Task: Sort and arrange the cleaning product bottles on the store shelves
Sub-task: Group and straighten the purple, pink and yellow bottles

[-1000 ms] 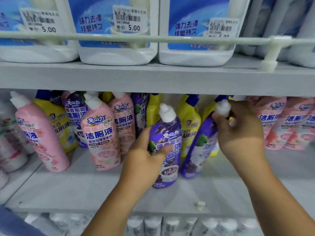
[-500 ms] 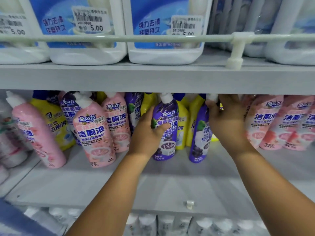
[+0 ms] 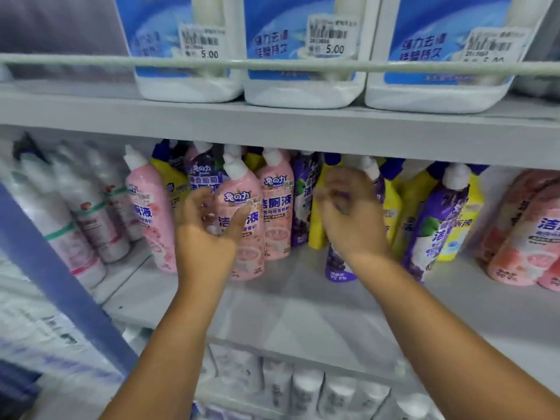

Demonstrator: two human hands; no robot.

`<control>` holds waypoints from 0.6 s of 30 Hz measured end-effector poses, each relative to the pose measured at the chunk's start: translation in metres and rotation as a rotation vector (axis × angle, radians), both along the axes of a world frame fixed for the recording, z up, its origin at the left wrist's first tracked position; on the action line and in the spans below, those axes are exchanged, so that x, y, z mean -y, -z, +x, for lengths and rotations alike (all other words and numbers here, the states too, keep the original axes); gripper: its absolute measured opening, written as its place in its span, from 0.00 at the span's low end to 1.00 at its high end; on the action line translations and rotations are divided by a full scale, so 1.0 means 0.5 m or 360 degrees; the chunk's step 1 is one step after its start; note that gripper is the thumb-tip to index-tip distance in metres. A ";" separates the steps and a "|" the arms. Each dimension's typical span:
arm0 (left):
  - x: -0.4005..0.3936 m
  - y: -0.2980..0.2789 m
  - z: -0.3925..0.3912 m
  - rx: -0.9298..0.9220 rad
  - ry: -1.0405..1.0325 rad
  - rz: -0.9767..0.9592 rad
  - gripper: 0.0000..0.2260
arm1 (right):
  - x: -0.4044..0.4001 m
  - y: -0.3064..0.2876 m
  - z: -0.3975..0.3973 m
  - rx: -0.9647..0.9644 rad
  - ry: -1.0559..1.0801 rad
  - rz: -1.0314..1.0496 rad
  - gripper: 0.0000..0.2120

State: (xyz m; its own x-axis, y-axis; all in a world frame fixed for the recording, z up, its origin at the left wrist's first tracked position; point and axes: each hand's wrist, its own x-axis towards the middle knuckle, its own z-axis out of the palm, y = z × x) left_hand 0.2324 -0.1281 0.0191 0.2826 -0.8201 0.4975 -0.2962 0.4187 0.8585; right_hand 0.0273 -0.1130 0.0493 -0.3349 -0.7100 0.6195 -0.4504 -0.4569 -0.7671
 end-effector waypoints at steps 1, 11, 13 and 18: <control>0.015 0.006 0.012 0.0048 -0.0006 0.0030 0.29 | 0.021 -0.003 0.026 -0.0012 -0.0052 0.0072 0.16; 0.083 0.053 0.075 0.0087 0.0491 0.0328 0.25 | 0.150 -0.027 0.106 -0.0111 -0.0191 0.0557 0.17; 0.069 0.069 0.093 -0.0009 0.0550 0.0348 0.24 | 0.138 -0.018 0.102 -0.0029 -0.0361 0.0661 0.20; 0.044 0.085 0.115 -0.0096 0.0772 0.0406 0.27 | 0.093 0.017 0.092 0.0095 -0.0355 0.0726 0.26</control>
